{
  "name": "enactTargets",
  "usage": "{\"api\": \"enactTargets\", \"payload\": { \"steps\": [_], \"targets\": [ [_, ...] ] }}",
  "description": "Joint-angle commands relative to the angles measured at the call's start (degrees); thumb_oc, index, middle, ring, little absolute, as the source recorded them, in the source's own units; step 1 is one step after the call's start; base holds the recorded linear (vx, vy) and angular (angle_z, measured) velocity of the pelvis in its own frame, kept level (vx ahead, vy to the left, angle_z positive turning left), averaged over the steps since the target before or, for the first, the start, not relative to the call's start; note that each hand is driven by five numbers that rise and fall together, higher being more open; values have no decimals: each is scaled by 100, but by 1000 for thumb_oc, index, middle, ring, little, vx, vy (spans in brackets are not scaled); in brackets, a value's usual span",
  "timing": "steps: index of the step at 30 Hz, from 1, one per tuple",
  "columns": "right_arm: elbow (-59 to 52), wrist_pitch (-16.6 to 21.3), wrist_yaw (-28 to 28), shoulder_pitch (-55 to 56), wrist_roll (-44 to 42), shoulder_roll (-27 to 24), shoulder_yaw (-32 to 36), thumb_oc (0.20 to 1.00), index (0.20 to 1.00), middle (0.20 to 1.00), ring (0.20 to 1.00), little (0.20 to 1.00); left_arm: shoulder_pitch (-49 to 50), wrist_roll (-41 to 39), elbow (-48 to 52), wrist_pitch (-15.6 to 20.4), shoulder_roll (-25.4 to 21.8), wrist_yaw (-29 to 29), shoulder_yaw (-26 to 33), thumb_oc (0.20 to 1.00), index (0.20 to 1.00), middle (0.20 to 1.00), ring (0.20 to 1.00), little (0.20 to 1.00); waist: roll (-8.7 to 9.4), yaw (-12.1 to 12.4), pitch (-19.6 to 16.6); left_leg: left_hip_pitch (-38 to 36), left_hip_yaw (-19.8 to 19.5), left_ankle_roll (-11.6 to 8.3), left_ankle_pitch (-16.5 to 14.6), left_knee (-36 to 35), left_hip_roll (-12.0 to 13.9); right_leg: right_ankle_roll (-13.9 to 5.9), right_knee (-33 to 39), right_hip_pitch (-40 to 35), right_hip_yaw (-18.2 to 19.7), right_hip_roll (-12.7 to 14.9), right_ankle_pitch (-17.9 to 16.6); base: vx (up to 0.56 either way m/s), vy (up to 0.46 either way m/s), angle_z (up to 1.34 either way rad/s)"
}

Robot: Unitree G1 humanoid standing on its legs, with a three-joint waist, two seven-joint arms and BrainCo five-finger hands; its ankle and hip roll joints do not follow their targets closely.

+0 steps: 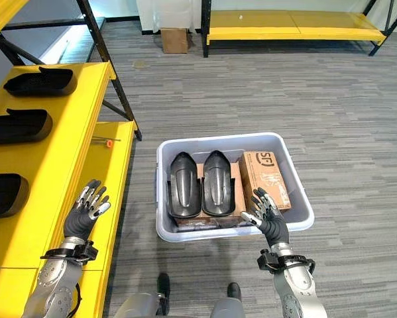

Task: Move parts from the plastic box to the shelf.

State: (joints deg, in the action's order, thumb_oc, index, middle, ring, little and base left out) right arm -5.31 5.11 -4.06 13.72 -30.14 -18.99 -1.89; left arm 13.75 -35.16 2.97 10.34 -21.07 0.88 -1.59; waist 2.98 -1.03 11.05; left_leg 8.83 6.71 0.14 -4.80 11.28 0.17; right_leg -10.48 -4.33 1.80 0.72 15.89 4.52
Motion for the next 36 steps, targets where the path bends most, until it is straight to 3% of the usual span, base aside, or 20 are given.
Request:
{"api": "enactTargets", "payload": {
  "steps": [1, 2, 3, 5, 7, 8, 9, 13, 14, 17, 26, 36],
  "targets": [
    [-382, 309, -3, -149, -86, -126, 131, 1000, 1000, 1000, 1000, 1000, 87, 254, 405, 262, -297, -41, 177, 1000, 1000, 1000, 1000, 1000, 12, -44, -56, 304, -208, -85, -156, 334, 628, -325, -941, 319, 59, 309, -1142, -48, 77, -21],
    [-380, 309, -2, -155, -86, -126, 130, 1000, 1000, 1000, 1000, 1000, 82, 253, 402, 264, -297, -40, 179, 1000, 1000, 1000, 1000, 1000, 16, -26, -65, 311, -189, -84, -150, 325, 632, -325, -961, 356, 87, 306, -1142, -94, 156, -31],
    [-372, 339, 9, -286, -106, -126, 5, 1000, 1000, 1000, 1000, 1000, -43, 267, 399, 283, -392, -104, 148, 1000, 1000, 1000, 1000, 1000, -91, -98, 138, 197, -141, -53, -117, 214, 682, -304, -1369, 773, 85, 227, -1324, -45, 88, -32],
    [-369, 339, 49, -357, -99, -124, -63, 1000, 1000, 1000, 1000, 1000, -59, 273, 434, 302, -410, -144, 208, 1000, 1000, 1000, 1000, 1000, -109, -72, 192, 118, -49, -95, -206, 174, 715, -236, -991, 889, -260, 550, -1411, 17, -26, -38],
    [-395, 349, 94, -555, -28, -259, -155, 1000, 1000, 1000, 1000, 1000, -88, 200, 397, 365, -370, -276, 261, 1000, 1000, 1000, 1000, 1000, 14, -70, 397, 33, 34, -297, -290, 224, 883, -241, -134, 1147, -657, 716, -1343, 56, -196, -50],
    [-394, 349, 95, -559, -27, -258, -156, 1000, 1000, 1000, 1000, 1000, -90, 200, 395, 365, -369, -276, 262, 1000, 1000, 1000, 1000, 1000, -2, -81, 418, 19, 15, -304, -302, 237, 900, -237, -109, 1099, -687, 699, -1347, 69, -268, -54],
    [-480, 340, 99, -458, 91, -350, -105, 1000, 1000, 1000, 1000, 1000, -37, 219, 371, 367, -295, -223, 233, 1000, 1000, 1000, 1000, 1000, 127, -55, 455, 110, -18, -431, -263, 372, 980, -259, -216, 923, -773, 733, -1251, 55, -240, -21],
    [-519, 372, 110, -436, 74, -453, -22, 1000, 1000, 1000, 1000, 1000, -36, 155, 436, 376, -147, -184, 170, 1000, 1000, 1000, 1000, 1000, 101, -94, 465, 290, -176, -621, -9, 269, 1192, -179, -455, 1062, -948, 564, -959, 10, -246, 44],
    [-499, 400, 185, -502, 71, -552, -1, 1000, 1000, 1000, 1000, 1000, -63, 68, 447, 370, -104, -182, 122, 1000, 1000, 1000, 1000, 1000, 25, -90, 549, 375, -270, -749, 191, 122, 1412, -112, -743, 1194, -1021, 422, -699, -39, -258, 16],
    [-438, 488, 434, -953, 148, -763, -100, 1000, 1000, 1000, 1000, 1000, -130, -5, 472, 343, -80, -233, 65, 1000, 1000, 1000, 1000, 1000, -84, -35, 664, 582, -374, -845, 528, -233, 1686, -28, -1043, 1599, -1125, 188, -459, -62, -300, 26],
    [-50, 620, 1084, -2590, 571, -1096, -555, 1000, 1000, 1000, 1000, 1000, -411, -67, 593, 482, -96, -482, -39, 1000, 1000, 1000, 1000, 1000, -173, 194, 1059, 1053, -448, -885, 605, -194, 1705, 28, -1534, 2396, -995, 184, -363, -42, -96, -2],
    [854, 590, 1718, -4118, 568, -762, -1119, 1000, 1000, 1000, 1000, 1000, -892, -148, 724, 683, -228, -869, -181, 1000, 1000, 1000, 1000, 1000, -207, 457, 1338, 1453, -600, -902, 711, -291, 1669, 77, -1492, 2803, -1014, 148, -442, -8, -28, 7]
  ]
}}
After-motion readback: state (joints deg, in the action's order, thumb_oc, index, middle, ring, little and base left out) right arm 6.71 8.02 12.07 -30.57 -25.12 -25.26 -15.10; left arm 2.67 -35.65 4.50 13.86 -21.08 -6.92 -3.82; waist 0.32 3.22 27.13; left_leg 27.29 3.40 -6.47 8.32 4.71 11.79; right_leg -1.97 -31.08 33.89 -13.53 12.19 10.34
